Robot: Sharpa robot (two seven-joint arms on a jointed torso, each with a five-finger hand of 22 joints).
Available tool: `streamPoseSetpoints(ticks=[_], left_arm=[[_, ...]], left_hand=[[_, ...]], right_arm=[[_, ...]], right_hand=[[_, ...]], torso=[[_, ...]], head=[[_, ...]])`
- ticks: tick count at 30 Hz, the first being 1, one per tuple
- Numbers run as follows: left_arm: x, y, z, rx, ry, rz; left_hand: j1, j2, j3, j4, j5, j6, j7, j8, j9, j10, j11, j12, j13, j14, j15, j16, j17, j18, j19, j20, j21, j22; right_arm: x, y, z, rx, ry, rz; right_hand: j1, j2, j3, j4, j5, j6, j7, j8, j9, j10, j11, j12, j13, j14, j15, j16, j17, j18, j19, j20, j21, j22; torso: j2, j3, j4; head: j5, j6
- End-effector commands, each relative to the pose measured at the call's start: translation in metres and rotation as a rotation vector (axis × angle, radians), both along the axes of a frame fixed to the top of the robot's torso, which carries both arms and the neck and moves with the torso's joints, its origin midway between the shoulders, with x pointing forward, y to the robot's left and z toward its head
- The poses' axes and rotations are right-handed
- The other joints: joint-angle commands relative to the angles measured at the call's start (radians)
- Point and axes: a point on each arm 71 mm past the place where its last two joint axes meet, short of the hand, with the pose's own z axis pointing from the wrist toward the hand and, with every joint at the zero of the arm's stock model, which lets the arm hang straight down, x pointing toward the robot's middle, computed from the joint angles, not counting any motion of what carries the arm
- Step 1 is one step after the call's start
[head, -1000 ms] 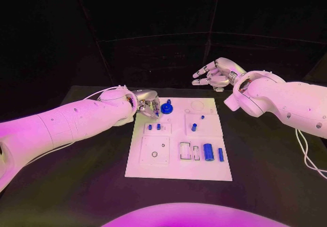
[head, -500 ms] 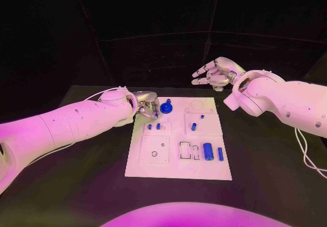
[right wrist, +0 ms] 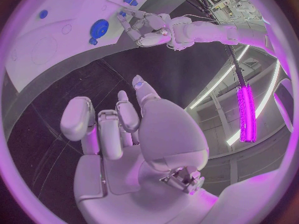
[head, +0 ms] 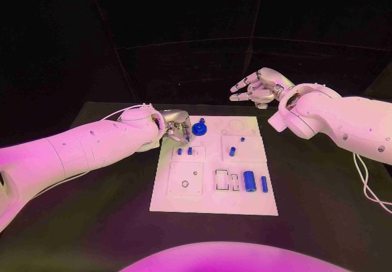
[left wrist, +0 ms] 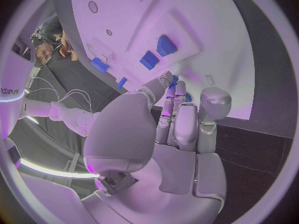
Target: Assemble the parts on the task board
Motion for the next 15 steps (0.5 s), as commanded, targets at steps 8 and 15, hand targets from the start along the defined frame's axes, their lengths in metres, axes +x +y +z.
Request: streamPoseSetpoints(ticks=[8, 15], left_arm=[[0.0005, -0.0007, -0.0007, 0.01, 0.012, 0.001], [0.0015, 0.0006, -0.0006, 0.009, 0.005, 0.009]], left_hand=[[-0.015, -0.014, 0.001, -0.006, -0.002, -0.03, 0.018, -0.036, -0.014, -0.034, 0.019, -0.039, -0.016, 0.013, 0.009, -0.005, -0.01, -0.021, -0.001, 0.005, 0.006, 0.003], [-0.033, -0.03, -0.008, -0.002, -0.002, -0.068, 0.03, -0.065, -0.021, -0.062, 0.033, -0.063, -0.021, 0.01, 0.022, -0.008, -0.023, -0.02, -0.006, 0.015, -0.001, -0.003]], right_arm=[[0.0, 0.0017, 0.0014, 0.002, -0.007, 0.011], [0.0, 0.0016, 0.0014, 0.001, -0.006, 0.01]], right_hand=[[0.0, 0.007, -0.006, -0.001, 0.006, 0.001, 0.001, 0.003, -0.001, -0.006, -0.002, -0.004, -0.001, 0.057, -0.004, -0.006, 0.037, 0.014, -0.007, 0.002, -0.005, -0.001], [0.0, 0.007, -0.006, -0.001, 0.006, 0.001, 0.001, 0.003, -0.001, -0.006, -0.002, -0.004, -0.001, 0.057, -0.004, -0.006, 0.037, 0.014, -0.007, 0.002, -0.005, -0.001]], torso=[[0.0, 0.0001, -0.0004], [0.0, -0.0002, 0.0001]], head=[[0.001, -0.001], [0.0, -0.001]])
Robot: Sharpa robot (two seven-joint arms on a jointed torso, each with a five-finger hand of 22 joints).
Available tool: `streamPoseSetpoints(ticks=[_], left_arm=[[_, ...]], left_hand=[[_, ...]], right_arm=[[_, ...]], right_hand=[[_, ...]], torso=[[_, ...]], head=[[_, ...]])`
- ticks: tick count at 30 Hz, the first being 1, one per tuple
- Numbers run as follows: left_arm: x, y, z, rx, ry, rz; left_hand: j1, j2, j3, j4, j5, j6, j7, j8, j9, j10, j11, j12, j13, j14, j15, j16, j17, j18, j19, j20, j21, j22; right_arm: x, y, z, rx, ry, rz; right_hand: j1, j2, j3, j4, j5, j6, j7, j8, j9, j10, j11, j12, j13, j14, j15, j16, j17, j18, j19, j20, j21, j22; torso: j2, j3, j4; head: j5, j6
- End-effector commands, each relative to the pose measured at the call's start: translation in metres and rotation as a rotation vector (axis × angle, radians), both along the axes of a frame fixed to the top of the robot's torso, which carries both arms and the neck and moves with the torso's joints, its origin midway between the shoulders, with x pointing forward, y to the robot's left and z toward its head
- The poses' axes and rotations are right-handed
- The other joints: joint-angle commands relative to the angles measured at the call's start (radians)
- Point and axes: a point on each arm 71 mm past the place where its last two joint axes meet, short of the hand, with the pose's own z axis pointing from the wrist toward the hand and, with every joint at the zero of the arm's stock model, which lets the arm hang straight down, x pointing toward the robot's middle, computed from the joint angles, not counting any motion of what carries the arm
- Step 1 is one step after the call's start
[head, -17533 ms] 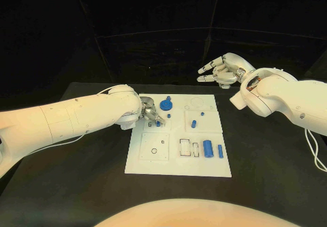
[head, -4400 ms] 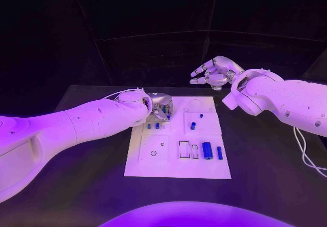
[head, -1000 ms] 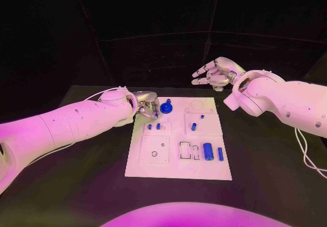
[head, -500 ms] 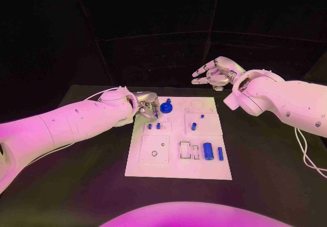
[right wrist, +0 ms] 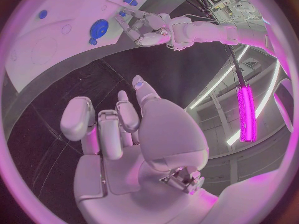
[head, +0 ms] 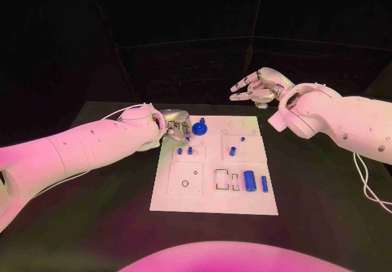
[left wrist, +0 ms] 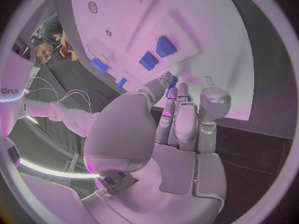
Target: Assemble the parts on the task board
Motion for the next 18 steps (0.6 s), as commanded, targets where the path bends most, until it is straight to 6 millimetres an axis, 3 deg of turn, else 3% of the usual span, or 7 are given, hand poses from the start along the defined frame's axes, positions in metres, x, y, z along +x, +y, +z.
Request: streamPoseSetpoints(ticks=[1, 18], left_arm=[[0.0007, 0.0001, 0.0004, 0.003, 0.0, 0.005], [0.0012, 0.0043, 0.0004, 0.005, -0.002, 0.014]], left_hand=[[-0.008, -0.006, -0.005, 0.001, -0.002, -0.009, 0.0, -0.006, -0.001, -0.01, 0.002, -0.006, -0.001, 0.011, 0.009, -0.004, -0.003, -0.02, -0.001, 0.01, -0.001, -0.002], [-0.013, -0.013, -0.013, 0.002, -0.002, -0.034, 0.003, -0.025, -0.001, -0.028, 0.007, -0.02, -0.001, 0.007, 0.013, -0.008, -0.018, -0.016, -0.007, 0.016, -0.012, -0.011]], right_arm=[[-0.0001, 0.0012, 0.0015, 0.001, -0.006, 0.01], [0.0015, -0.0022, 0.0006, -0.004, 0.0, 0.0]], right_hand=[[0.0, 0.007, -0.006, -0.001, 0.006, 0.001, 0.001, 0.003, -0.001, -0.006, -0.002, -0.004, -0.001, 0.057, -0.004, -0.006, 0.038, 0.014, -0.007, 0.002, -0.005, -0.001], [0.001, 0.008, -0.006, -0.001, 0.007, 0.001, 0.001, 0.003, -0.002, -0.011, -0.002, -0.009, -0.007, 0.056, -0.004, -0.009, 0.032, 0.016, -0.01, 0.003, -0.009, -0.007]], torso=[[0.0, -0.0002, 0.0001], [0.0, -0.0004, 0.0002]], head=[[-0.001, 0.001], [-0.002, 0.0]])
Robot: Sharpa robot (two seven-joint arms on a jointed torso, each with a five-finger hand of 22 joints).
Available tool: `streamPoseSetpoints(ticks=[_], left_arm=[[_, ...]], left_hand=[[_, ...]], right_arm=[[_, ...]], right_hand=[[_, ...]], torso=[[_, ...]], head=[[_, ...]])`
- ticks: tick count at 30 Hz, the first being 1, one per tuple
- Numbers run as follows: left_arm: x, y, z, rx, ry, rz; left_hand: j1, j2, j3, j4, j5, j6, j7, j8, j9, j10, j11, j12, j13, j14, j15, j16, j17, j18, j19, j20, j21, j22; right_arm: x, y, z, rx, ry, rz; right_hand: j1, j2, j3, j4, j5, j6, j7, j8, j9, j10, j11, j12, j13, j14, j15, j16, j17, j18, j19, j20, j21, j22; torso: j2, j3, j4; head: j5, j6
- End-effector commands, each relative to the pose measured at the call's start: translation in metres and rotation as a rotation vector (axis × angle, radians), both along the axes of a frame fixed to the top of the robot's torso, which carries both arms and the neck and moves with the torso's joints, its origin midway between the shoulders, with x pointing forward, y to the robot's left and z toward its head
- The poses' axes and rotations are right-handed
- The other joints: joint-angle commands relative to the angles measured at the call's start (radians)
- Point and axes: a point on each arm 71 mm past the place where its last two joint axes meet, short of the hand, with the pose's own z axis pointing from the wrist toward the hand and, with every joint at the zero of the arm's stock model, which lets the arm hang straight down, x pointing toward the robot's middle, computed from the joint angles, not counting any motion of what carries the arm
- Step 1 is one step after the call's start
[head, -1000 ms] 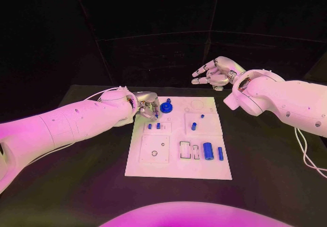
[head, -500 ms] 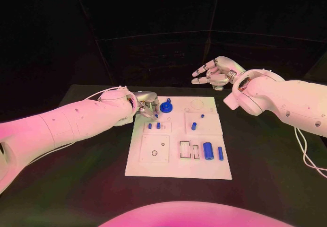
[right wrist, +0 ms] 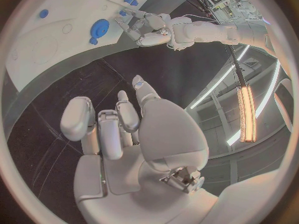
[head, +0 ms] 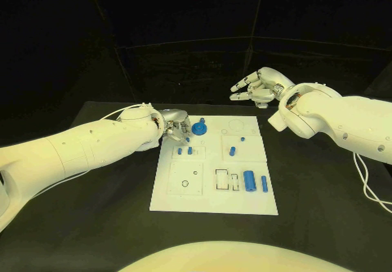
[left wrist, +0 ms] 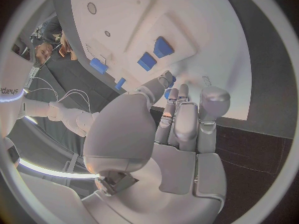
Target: Assemble the parts on the task board
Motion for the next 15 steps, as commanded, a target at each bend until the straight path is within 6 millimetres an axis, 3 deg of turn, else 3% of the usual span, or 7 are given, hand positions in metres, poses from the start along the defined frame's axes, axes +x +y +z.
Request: streamPoseSetpoints(ticks=[1, 4, 8, 10, 13, 15], left_arm=[[0.001, 0.002, 0.001, 0.002, -0.002, 0.008], [0.001, 0.006, 0.0, -0.008, 0.008, 0.019], [0.003, 0.015, 0.001, -0.039, 0.019, 0.043], [0.004, 0.023, 0.002, -0.072, 0.02, 0.06], [0.005, 0.033, 0.006, -0.158, 0.008, 0.09], [0.005, 0.04, 0.01, -0.249, -0.002, 0.118]], left_hand=[[-0.004, -0.005, -0.007, 0.002, -0.002, -0.006, 0.0, -0.007, 0.0, -0.008, 0.001, -0.004, -0.001, 0.007, 0.006, -0.005, -0.002, -0.016, 0.0, 0.01, -0.007, -0.002], [-0.005, -0.005, -0.008, 0.002, -0.002, -0.006, 0.0, -0.008, 0.001, -0.011, 0.001, -0.006, -0.001, 0.007, 0.006, -0.005, -0.003, -0.015, -0.001, 0.01, -0.008, -0.003], [-0.003, -0.003, -0.007, 0.002, -0.002, -0.006, 0.001, -0.008, 0.001, -0.014, 0.002, -0.008, -0.001, 0.007, 0.007, -0.004, -0.003, -0.015, -0.002, 0.011, -0.009, -0.004], [-0.002, -0.002, -0.007, 0.001, -0.002, -0.006, 0.002, -0.008, 0.001, -0.015, 0.003, -0.008, -0.001, 0.006, 0.007, -0.005, -0.005, -0.014, -0.003, 0.011, -0.012, -0.007], [-0.003, 0.0, -0.008, 0.003, -0.002, -0.002, 0.006, -0.007, 0.003, -0.023, 0.006, -0.012, -0.001, 0.005, 0.01, -0.007, -0.011, -0.006, -0.021, 0.013, -0.05, -0.045], [-0.005, 0.002, -0.01, 0.005, -0.002, 0.002, 0.008, -0.006, 0.004, -0.019, 0.007, -0.01, 0.0, 0.001, 0.011, -0.013, -0.022, -0.002, -0.032, 0.015, -0.071, -0.065]], right_arm=[[0.001, -0.002, 0.0, -0.006, 0.006, 0.002], [0.003, -0.005, -0.001, -0.021, 0.014, -0.007], [0.006, -0.01, -0.002, -0.06, 0.002, -0.012], [0.007, -0.012, -0.003, -0.1, -0.003, -0.006], [0.007, -0.014, -0.005, -0.172, -0.024, 0.008], [0.006, -0.016, -0.007, -0.24, -0.049, 0.024]], right_hand=[[0.001, 0.008, -0.007, -0.001, 0.007, 0.001, 0.001, 0.003, -0.002, -0.014, -0.001, -0.015, -0.011, 0.055, -0.004, -0.007, 0.029, 0.016, -0.011, 0.0, -0.009, -0.01], [0.006, 0.01, -0.01, -0.002, 0.006, -0.005, 0.002, 0.001, -0.002, -0.083, -0.001, -0.12, -0.108, 0.042, -0.004, -0.034, -0.02, 0.028, -0.043, 0.0, -0.045, -0.072], [0.027, 0.017, -0.002, -0.014, 0.003, 0.008, -0.002, 0.009, 0.0, -0.271, -0.007, -0.441, -0.396, 0.031, -0.01, -0.066, -0.066, 0.038, -0.068, -0.004, -0.083, -0.126], [0.039, 0.016, 0.009, -0.025, -0.005, 0.019, -0.002, 0.013, 0.0, -0.309, -0.009, -0.546, -0.483, 0.028, -0.011, -0.084, -0.094, 0.037, -0.064, -0.007, -0.088, -0.13], [0.043, 0.015, 0.03, -0.034, -0.016, 0.03, 0.0, 0.013, -0.002, -0.334, 0.01, -0.708, -0.636, 0.03, -0.005, -0.096, -0.108, 0.037, -0.059, -0.002, -0.095, -0.138], [0.057, 0.013, 0.047, -0.049, -0.023, 0.048, 0.003, 0.022, 0.0, -0.347, 0.007, -0.779, -0.705, 0.032, -0.002, -0.097, -0.108, 0.037, -0.056, 0.0, -0.096, -0.138]], torso=[[0.0, -0.0003, 0.0005], [0.0, -0.0008, 0.0001], [0.0, -0.0012, -0.0004], [0.0, -0.001, -0.0015], [-0.002, 0.0001, -0.0017], [-0.001, -0.0001, 0.0005]], head=[[-0.001, 0.0], [-0.001, 0.0], [0.0, 0.001], [0.0, 0.002], [0.0, 0.004], [-0.003, 0.006]])
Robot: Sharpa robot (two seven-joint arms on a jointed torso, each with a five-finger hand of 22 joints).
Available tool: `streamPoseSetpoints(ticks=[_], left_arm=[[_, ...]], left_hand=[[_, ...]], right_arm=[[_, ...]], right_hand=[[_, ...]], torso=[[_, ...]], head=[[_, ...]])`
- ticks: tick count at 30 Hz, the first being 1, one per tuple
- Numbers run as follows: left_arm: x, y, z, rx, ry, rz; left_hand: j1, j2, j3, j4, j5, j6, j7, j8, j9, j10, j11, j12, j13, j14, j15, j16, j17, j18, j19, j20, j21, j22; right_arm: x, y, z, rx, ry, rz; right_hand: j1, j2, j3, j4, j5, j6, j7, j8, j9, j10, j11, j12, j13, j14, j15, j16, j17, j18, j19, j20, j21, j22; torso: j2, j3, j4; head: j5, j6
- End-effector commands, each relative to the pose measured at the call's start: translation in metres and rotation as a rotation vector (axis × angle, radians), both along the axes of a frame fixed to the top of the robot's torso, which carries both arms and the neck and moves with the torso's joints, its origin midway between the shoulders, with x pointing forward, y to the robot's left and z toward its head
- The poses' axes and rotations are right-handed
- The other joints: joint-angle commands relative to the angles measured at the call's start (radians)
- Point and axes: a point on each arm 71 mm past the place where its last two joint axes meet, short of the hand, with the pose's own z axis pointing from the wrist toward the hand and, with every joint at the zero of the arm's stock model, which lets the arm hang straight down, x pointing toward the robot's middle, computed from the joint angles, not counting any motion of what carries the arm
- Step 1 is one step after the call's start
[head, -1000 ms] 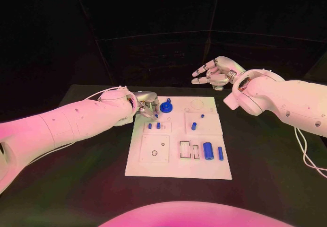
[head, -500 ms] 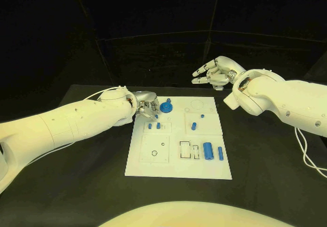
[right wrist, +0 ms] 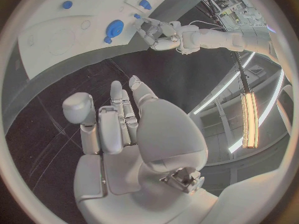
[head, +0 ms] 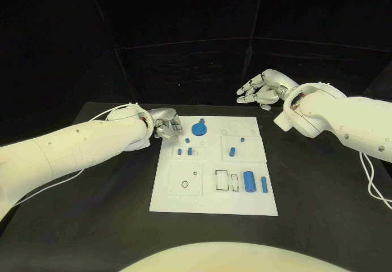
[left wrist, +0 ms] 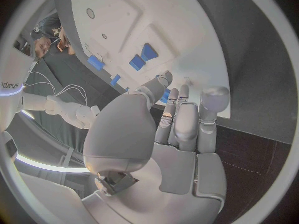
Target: Assemble the parts on the task board
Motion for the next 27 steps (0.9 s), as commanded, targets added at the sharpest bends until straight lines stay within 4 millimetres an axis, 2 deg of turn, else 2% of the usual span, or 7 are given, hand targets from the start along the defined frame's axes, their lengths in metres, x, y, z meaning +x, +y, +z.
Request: streamPoseSetpoints(ticks=[1, 3, 5, 6, 8, 18, 27], left_arm=[[0.002, 0.006, 0.012, -0.241, -0.031, 0.05], [0.001, 0.012, 0.017, -0.365, -0.039, 0.084], [0.0, 0.02, 0.022, -0.532, -0.024, 0.118], [0.0, 0.022, 0.024, -0.581, -0.016, 0.125], [-0.001, 0.026, 0.026, -0.68, -0.002, 0.136], [-0.016, 0.035, 0.036, -1.089, 0.158, 0.207], [-0.024, 0.032, 0.04, -1.158, 0.165, 0.201]], left_hand=[[-0.005, 0.005, -0.006, 0.003, -0.002, 0.004, 0.009, -0.002, 0.002, 0.0, -0.001, 0.003, 0.001, -0.003, 0.008, -0.005, -0.008, -0.001, -0.009, 0.001, -0.016, -0.014], [-0.001, 0.013, -0.002, 0.004, -0.002, 0.015, 0.011, 0.003, 0.004, 0.006, 0.0, 0.006, 0.001, -0.022, 0.009, -0.036, -0.06, 0.011, -0.038, 0.002, -0.07, -0.067], [0.005, 0.023, 0.006, 0.003, -0.001, 0.028, 0.016, 0.007, 0.005, 0.0, 0.006, 0.003, 0.0, -0.097, 0.014, -0.143, -0.221, 0.042, -0.136, 0.007, -0.235, -0.221], [0.01, 0.027, 0.011, 0.001, 0.0, 0.03, 0.019, 0.007, 0.004, -0.004, 0.008, 0.002, 0.0, -0.157, 0.015, -0.225, -0.34, 0.042, -0.162, 0.008, -0.254, -0.229], [0.017, 0.034, 0.015, -0.001, -0.001, 0.032, 0.02, 0.007, 0.004, -0.003, 0.009, 0.004, 0.0, -0.215, 0.017, -0.296, -0.427, 0.043, -0.193, 0.01, -0.279, -0.241], [0.019, 0.036, -0.005, -0.004, -0.002, 0.031, 0.02, 0.002, 0.002, -0.005, 0.012, 0.011, 0.001, -0.288, 0.023, -0.369, -0.484, 0.042, -0.259, 0.016, -0.335, -0.27], [0.016, 0.04, -0.015, -0.002, -0.002, 0.033, 0.019, 0.002, 0.002, 0.006, 0.01, 0.021, 0.003, -0.29, 0.022, -0.375, -0.493, 0.043, -0.263, 0.018, -0.343, -0.275]], right_arm=[[-0.002, 0.0, -0.004, -0.179, -0.047, 0.054], [-0.003, 0.0, -0.007, -0.253, -0.076, 0.071], [-0.007, 0.0, -0.013, -0.353, -0.111, 0.093], [-0.008, 0.0, -0.016, -0.379, -0.119, 0.099], [-0.011, 0.001, -0.021, -0.431, -0.136, 0.111], [-0.022, 0.002, -0.045, -0.548, -0.173, 0.122], [-0.029, 0.006, -0.055, -0.583, -0.16, 0.143]], right_hand=[[0.018, -0.004, 0.019, -0.013, -0.008, 0.017, 0.0, 0.009, 0.002, -0.008, 0.001, -0.067, -0.069, 0.033, 0.005, -0.005, -0.004, 0.013, 0.009, 0.004, -0.002, 0.001], [0.025, -0.01, 0.035, -0.027, -0.012, 0.03, 0.0, 0.01, 0.001, -0.001, 0.002, -0.106, -0.119, 0.035, 0.005, -0.006, -0.006, 0.011, 0.013, 0.006, 0.0, 0.004], [0.032, -0.014, 0.053, -0.044, -0.013, 0.042, -0.004, 0.011, 0.0, 0.016, 0.0, -0.131, -0.161, 0.035, 0.006, -0.008, -0.009, 0.011, 0.018, 0.005, 0.003, 0.01], [0.032, -0.017, 0.06, -0.049, -0.013, 0.048, -0.006, 0.011, 0.0, 0.025, -0.001, -0.14, -0.179, 0.035, 0.005, -0.009, -0.011, 0.011, 0.02, 0.005, 0.005, 0.012], [0.027, -0.023, 0.071, -0.057, -0.014, 0.051, -0.009, 0.008, -0.001, 0.037, -0.001, -0.154, -0.208, 0.036, 0.005, -0.01, -0.012, 0.011, 0.021, 0.004, 0.005, 0.013], [-0.008, -0.054, 0.08, -0.062, -0.022, 0.005, -0.006, -0.033, -0.005, -0.007, 0.013, -0.214, -0.293, 0.033, 0.014, -0.017, -0.025, 0.011, 0.019, 0.014, 0.0, 0.006], [-0.013, -0.062, 0.081, -0.066, -0.028, 0.003, -0.001, -0.04, -0.003, -0.016, 0.019, -0.223, -0.318, 0.034, 0.019, -0.017, -0.025, 0.011, 0.02, 0.018, 0.0, 0.005]], torso=[[0.0, 0.0002, 0.0019], [0.0, 0.0, 0.0013], [0.0, 0.0007, 0.0002], [0.0, 0.0007, 0.0001], [0.0, 0.0001, 0.0003], [0.001, 0.0003, 0.004], [0.001, 0.0004, 0.0004]], head=[[-0.005, 0.004], [-0.009, 0.008], [-0.021, 0.014], [-0.022, 0.015], [-0.032, 0.02], [-0.073, 0.033], [-0.076, 0.037]])
